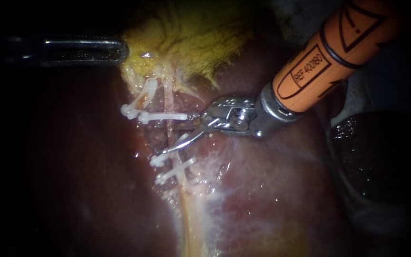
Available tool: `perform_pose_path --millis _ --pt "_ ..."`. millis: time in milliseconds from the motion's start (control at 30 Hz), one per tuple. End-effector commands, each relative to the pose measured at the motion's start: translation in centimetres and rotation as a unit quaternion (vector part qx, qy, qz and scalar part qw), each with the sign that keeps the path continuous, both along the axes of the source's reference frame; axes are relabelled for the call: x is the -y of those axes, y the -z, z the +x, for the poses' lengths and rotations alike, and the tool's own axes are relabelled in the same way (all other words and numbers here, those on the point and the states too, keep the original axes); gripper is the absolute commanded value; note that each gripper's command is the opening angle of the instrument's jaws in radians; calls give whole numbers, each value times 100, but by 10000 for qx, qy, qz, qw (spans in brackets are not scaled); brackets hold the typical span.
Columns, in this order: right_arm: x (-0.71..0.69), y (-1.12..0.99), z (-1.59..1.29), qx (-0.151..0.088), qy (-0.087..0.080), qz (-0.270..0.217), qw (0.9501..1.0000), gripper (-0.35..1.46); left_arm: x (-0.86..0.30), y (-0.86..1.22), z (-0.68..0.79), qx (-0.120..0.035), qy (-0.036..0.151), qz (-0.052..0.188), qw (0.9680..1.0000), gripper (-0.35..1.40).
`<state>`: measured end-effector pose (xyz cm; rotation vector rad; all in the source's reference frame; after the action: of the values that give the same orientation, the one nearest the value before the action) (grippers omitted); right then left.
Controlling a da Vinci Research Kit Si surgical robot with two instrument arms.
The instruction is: Go to the cutting position right tube
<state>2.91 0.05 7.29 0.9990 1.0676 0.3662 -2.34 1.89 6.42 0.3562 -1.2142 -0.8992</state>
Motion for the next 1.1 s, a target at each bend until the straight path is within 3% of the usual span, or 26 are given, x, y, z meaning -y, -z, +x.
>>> perform_pose_path --millis 33,433,733,967,1100 --pt "0 0 1 -18 -21 12 10000 114 0 0 0 -6 4 1 10000 -35" --pt "-3 2 5 -76 -90 162 9998 114 0 0 -1 -8 7 1 10000 -35" --pt "-24 21 -19 151 127 137 9997 113 0 0 -1 -8 7 1 10000 -35" --pt "-16 17 -12 155 157 109 9997 113 0 0 -1 -9 8 1 10000 -35" --pt "-3 9 -2 -29 135 145 9998 113 0 0 -2 -9 9 1 10000 -35"
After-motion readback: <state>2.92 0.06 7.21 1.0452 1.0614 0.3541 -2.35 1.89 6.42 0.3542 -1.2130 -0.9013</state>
